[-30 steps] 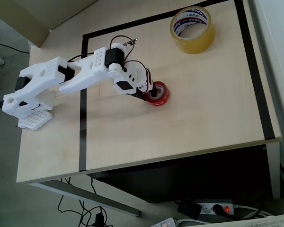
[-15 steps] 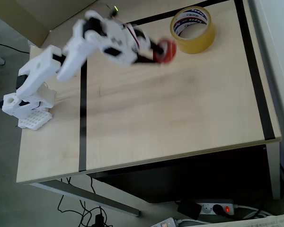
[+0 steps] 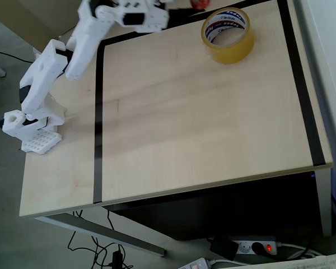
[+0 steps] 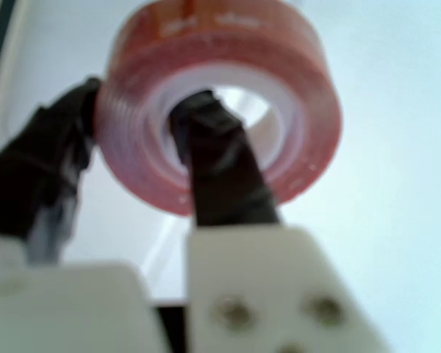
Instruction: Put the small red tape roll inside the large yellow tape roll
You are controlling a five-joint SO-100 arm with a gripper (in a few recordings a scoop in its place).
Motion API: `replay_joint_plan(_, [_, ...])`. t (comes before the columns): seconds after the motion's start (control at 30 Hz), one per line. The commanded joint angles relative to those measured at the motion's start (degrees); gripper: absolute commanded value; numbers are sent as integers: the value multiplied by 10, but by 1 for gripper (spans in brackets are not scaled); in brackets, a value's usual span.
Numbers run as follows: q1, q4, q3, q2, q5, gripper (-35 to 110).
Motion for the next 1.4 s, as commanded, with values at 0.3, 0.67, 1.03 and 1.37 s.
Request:
replay_joint_plan(0.3, [18,-63,-12,-62,47,0])
replay_joint_plan(0.67, [7,-41,-16,-69,76,17])
replay_joint_plan(1.03, [32,124,-96,-39,71,2])
replay_joint_plan(1.37, [93,391,115,251,80,0])
